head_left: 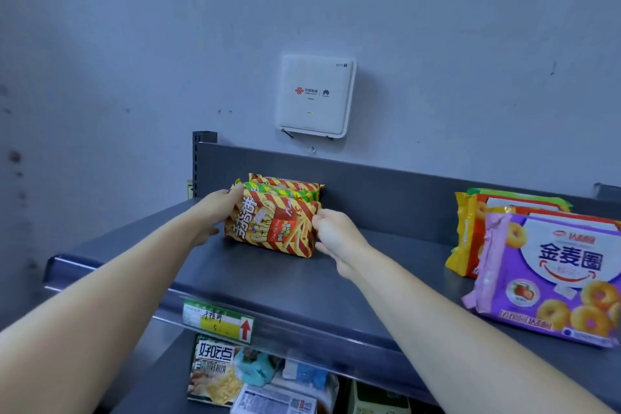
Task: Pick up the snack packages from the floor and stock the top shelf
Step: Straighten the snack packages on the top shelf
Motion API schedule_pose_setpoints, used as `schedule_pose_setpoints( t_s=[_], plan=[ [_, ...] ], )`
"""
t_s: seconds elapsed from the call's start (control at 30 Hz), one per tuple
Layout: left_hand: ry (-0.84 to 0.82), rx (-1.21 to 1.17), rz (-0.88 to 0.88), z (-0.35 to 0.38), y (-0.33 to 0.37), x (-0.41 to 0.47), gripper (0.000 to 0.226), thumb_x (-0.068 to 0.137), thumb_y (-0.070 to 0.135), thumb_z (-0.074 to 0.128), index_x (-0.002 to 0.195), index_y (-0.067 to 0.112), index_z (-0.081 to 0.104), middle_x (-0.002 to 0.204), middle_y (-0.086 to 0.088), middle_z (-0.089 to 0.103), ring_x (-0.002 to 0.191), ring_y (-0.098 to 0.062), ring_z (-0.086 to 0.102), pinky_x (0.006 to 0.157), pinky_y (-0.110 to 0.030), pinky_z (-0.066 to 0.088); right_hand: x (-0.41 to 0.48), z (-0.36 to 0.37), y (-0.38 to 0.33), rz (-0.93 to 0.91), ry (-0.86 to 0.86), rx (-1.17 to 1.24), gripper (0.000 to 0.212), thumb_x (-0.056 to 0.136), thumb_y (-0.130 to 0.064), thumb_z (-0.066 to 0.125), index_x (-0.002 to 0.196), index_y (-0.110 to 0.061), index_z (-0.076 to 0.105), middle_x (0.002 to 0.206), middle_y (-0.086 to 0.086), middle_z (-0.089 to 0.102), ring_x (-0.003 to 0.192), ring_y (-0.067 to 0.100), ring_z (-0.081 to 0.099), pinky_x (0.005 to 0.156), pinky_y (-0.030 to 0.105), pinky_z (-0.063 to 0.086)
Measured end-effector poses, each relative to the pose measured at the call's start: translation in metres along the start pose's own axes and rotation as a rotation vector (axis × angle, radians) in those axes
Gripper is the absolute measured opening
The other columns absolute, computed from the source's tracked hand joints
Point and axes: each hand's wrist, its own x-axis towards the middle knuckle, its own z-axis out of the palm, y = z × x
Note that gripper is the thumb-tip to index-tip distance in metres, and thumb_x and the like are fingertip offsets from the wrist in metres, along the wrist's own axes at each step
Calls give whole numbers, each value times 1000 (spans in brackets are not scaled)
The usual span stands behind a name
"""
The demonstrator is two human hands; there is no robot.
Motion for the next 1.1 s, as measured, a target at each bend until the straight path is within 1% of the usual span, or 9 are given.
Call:
schedule_pose_setpoints(
  t_s=[0.13, 0.3, 0.4, 0.53, 0.67, 0.83, 0.93, 1.0, 1.1],
  plan=[
    [-33, -59, 1, -7, 0, 8, 63, 95, 59, 32, 138, 14, 42, 135, -8, 54, 125, -25, 47, 108, -49, 32, 8, 16, -5, 1, 29, 10, 31, 99, -18, 33, 106, -3, 60, 119, 16, 62, 114, 26, 57, 106, 45, 43],
    [-73, -66, 9, -9, 1, 7, 67, 95, 60, 32, 145, 15, 29, 145, -9, 44, 136, -28, 37, 112, -52, 24, 7, 20, -5, -31, 85, -37, 30, 99, -19, 34, 111, -7, 59, 121, 18, 59, 116, 31, 55, 104, 48, 43],
    [129, 94, 100, -3, 9, 6, 78, 94, 61, 32, 152, 13, 13, 156, -11, 25, 142, -32, 25, 113, -53, 23, 3, 9, -6, -50, 106, -41, 29, 101, -20, 35, 119, -13, 57, 114, 4, 59, 107, 21, 54, 101, 38, 46],
    [309, 330, 378, 30, 39, -7, 69, 95, 55, 34, 149, 13, 25, 152, -13, 31, 142, -32, 26, 114, -58, 18, -17, -30, -22, -153, 217, -28, 27, 100, -25, 40, 121, -20, 55, 113, -5, 55, 107, 18, 50, 86, 28, 39],
    [85, 236, 546, 94, 79, -40, 60, 96, 52, 39, 143, 15, 39, 149, -9, 38, 136, -27, 36, 111, -42, 30, -42, -101, -51, -394, 436, -93, 30, 97, -29, 50, 121, -16, 60, 115, -7, 61, 108, 12, 55, 88, 25, 41],
    [-272, 119, 495, 184, 108, -91, 56, 97, 53, 36, 140, 17, 45, 145, -3, 45, 131, -21, 42, 101, -31, 30, -80, -219, -52, -560, 800, -234, 30, 96, -29, 52, 119, -13, 62, 123, -1, 63, 117, 12, 55, 102, 30, 42],
    [-439, 14, 322, 235, 112, -114, 71, 93, 64, 31, 147, 18, 33, 155, -3, 30, 143, -22, 27, 114, -40, 20, -96, -276, -17, -422, 960, -208, 37, 98, -36, 44, 126, -15, 57, 132, -1, 57, 124, 15, 50, 100, 29, 38],
    [-516, -93, 238, 264, 112, -128, 67, 91, 69, 28, 134, 23, 49, 151, -2, 37, 143, -22, 27, 115, -44, 19, -100, -299, 10, -237, 944, -114, 45, 99, -45, 37, 129, -14, 51, 132, 1, 55, 122, 20, 50, 98, 32, 40],
    [-593, -308, 127, 294, 112, -143, 66, 87, 73, 21, 91, 22, 63, 101, 0, 70, 108, -19, 63, 83, -33, 52, -111, -313, 35, 18, 770, 176, 57, 98, -60, 25, 104, -13, 58, 92, 1, 66, 90, 19, 62, 70, 30, 43]
  ],
)
